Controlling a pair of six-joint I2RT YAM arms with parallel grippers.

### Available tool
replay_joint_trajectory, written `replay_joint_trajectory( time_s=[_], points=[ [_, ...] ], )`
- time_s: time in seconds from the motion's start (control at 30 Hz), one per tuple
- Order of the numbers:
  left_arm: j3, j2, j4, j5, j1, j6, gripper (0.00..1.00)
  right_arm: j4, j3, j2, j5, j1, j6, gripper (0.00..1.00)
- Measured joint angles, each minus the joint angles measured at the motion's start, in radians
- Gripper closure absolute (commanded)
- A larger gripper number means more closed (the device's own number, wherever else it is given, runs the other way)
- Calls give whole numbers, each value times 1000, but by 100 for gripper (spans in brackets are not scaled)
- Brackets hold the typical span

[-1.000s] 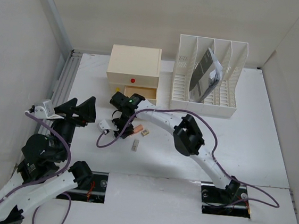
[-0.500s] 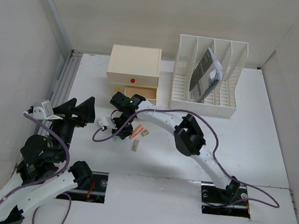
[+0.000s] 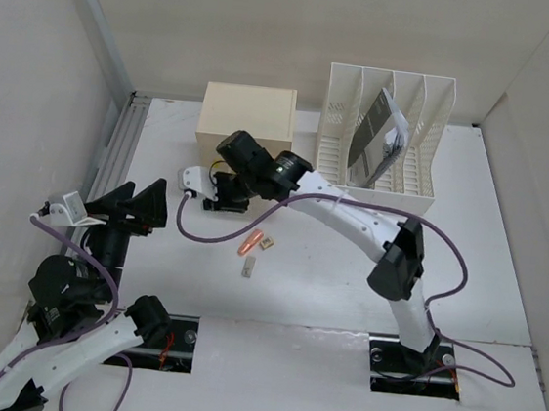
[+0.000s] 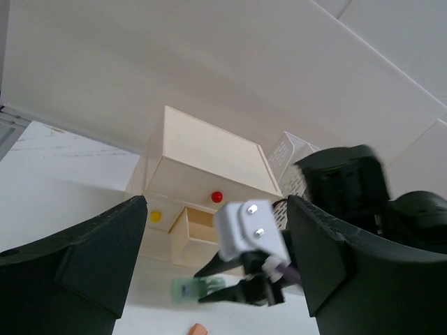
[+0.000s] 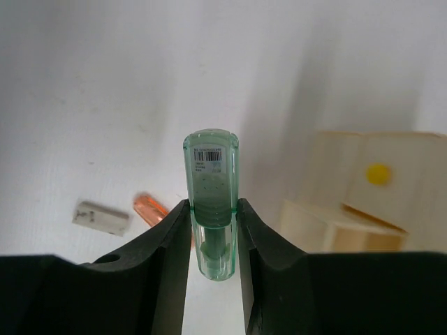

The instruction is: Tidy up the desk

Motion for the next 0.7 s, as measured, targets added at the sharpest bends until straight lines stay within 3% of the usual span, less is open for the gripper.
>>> replay_joint_trajectory(
  time_s=[0.17, 0.4, 0.7],
  points=[
    [0, -2, 5, 0, 0, 0, 21, 121, -79, -130, 214, 0, 48, 92],
    [0, -2, 5, 1, 0, 0, 21, 175, -149, -130, 468, -31, 87, 92],
    [0, -2, 6, 2, 0, 0, 21, 198, -168, -104, 620, -72, 97, 88]
  ],
)
